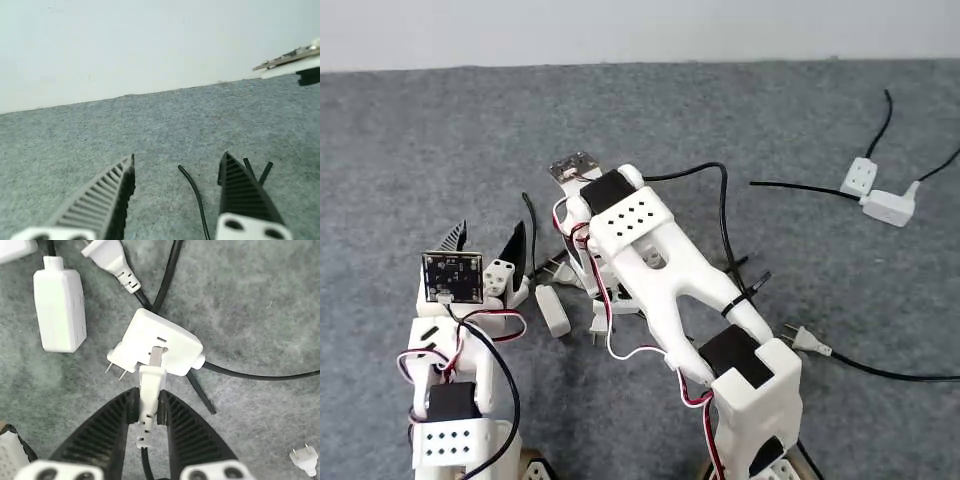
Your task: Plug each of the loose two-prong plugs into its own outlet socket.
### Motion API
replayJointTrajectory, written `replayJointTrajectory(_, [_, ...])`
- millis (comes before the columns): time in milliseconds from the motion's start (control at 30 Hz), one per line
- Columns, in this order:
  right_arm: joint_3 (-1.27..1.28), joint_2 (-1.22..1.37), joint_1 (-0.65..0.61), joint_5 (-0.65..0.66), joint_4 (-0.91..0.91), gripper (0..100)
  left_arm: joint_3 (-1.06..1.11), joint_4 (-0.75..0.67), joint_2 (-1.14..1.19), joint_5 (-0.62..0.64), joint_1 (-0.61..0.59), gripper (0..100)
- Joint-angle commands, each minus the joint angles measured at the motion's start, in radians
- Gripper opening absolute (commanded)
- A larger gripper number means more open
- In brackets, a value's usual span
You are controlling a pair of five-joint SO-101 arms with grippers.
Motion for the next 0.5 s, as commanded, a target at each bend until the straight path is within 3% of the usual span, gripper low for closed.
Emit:
replayJointTrajectory(0, [-0.003,-0.065,-0.022,-0.005,0.002,0.8,-0.01,-0.026,-0.002,0.011,-0.008,26])
replayJointTrajectory(467, [0.106,-0.007,0.03,-0.005,-0.13,0.8,-0.01,-0.026,-0.002,0.011,-0.006,26])
